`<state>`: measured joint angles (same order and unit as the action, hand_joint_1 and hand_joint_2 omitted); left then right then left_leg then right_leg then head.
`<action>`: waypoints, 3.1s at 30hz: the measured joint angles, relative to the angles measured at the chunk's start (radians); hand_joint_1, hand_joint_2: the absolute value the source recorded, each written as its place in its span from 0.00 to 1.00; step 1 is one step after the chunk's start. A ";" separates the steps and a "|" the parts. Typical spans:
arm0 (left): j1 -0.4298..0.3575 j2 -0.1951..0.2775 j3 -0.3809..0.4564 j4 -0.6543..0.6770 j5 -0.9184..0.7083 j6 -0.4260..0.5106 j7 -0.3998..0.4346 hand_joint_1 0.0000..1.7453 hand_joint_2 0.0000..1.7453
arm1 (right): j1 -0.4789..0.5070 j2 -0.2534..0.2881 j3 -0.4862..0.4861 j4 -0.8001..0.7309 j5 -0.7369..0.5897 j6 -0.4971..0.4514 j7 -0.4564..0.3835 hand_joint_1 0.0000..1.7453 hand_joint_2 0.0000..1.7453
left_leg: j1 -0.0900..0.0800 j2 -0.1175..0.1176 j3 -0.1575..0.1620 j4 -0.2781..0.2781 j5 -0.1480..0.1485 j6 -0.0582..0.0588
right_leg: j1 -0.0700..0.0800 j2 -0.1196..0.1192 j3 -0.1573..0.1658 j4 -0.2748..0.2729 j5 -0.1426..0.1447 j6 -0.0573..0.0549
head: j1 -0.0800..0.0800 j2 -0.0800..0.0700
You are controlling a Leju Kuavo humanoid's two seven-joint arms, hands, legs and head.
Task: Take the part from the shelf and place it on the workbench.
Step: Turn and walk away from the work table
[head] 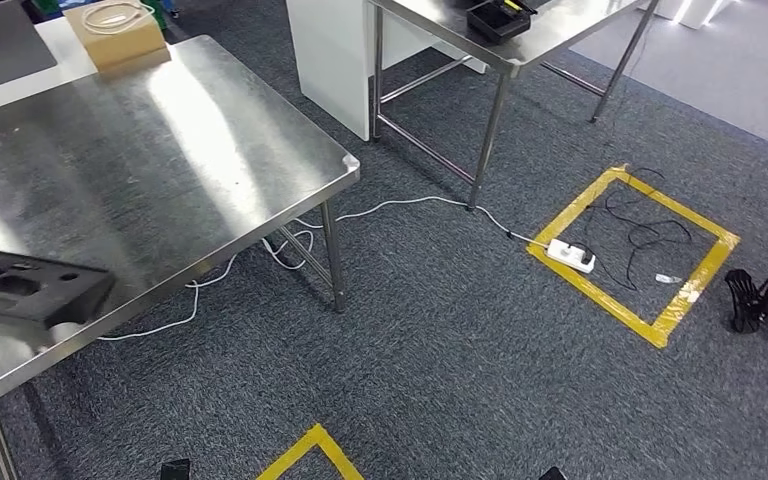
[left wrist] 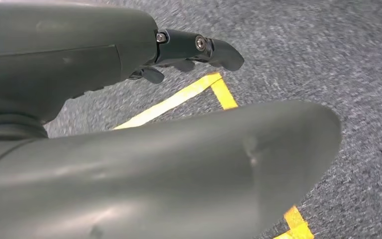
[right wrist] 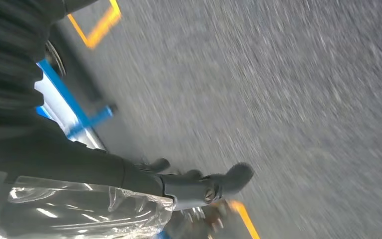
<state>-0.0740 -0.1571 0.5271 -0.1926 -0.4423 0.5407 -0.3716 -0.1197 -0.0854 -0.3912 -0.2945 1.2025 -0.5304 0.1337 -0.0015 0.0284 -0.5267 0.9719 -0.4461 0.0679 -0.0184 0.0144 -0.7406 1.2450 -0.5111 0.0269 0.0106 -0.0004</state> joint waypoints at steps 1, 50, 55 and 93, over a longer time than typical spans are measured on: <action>0.000 0.000 0.000 0.000 -0.003 0.000 0.000 0.00 0.00 | 0.004 0.005 -0.008 0.007 -0.008 0.009 -0.002 0.00 1.00 | -0.002 0.014 -0.002 0.000 0.001 0.000 | -0.001 -0.002 -0.004 0.025 -0.009 0.005 | 0.000 0.000; -0.010 0.021 -0.043 0.005 -0.077 -0.208 0.132 0.00 0.00 | 0.047 0.145 -0.379 0.079 -0.324 0.338 -0.097 0.00 1.00 | 0.018 -0.061 -0.038 0.151 -0.074 -0.061 | 0.006 0.072 0.182 -0.275 0.095 -0.046 | -0.023 0.000; -0.007 0.030 -0.037 0.010 -0.060 -0.428 0.363 0.00 0.00 | 0.048 0.144 -0.380 0.080 -0.306 0.366 -0.096 0.00 1.00 | 0.015 -0.090 0.007 0.025 -0.025 -0.038 | 0.007 0.122 0.159 -0.274 0.110 -0.020 | -0.023 0.000; -0.025 0.087 -0.014 0.009 -0.078 -0.504 0.386 0.00 0.00 | 0.056 0.136 -0.419 0.086 -0.309 0.374 -0.092 0.00 1.00 | 0.010 0.023 -0.005 -0.007 0.009 -0.018 | -0.001 -0.005 0.026 0.007 -0.023 0.000 | -0.013 0.000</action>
<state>-0.0995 -0.0698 0.5131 -0.1835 -0.5200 0.0372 0.0145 -0.0640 0.0510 -0.8104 -0.2087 0.8934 -0.1560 0.0416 0.0082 0.0509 -0.5316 0.9650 -0.4376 0.0496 -0.0192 0.0095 -0.7147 1.2519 -0.5342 0.0269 -0.0026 -0.0004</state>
